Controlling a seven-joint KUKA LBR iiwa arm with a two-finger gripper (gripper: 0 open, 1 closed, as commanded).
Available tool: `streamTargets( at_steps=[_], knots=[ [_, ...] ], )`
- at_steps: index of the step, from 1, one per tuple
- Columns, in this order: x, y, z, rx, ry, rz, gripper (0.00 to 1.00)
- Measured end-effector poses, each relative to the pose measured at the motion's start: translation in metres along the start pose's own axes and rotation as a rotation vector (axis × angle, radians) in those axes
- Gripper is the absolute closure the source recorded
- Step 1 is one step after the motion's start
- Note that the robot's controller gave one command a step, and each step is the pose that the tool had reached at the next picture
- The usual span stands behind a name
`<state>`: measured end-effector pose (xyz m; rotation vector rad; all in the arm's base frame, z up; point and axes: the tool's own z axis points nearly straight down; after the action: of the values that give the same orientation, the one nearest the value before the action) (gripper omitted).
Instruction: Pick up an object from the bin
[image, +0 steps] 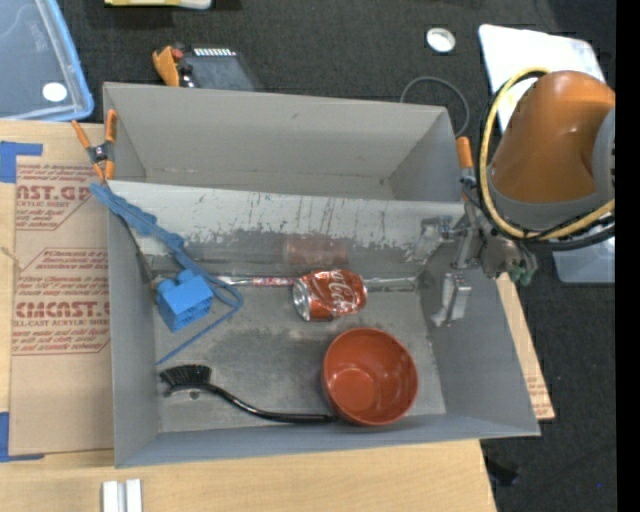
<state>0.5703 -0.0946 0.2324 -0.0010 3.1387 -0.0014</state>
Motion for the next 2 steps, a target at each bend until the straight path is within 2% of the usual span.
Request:
streamTargets(
  at_steps=[1,2],
  knots=[
    [0.03,0.021,0.024,0.002,-0.005,-0.11,0.0],
    [0.015,0.015,0.076,0.001,-0.005,-0.139,1.0]
  ],
)
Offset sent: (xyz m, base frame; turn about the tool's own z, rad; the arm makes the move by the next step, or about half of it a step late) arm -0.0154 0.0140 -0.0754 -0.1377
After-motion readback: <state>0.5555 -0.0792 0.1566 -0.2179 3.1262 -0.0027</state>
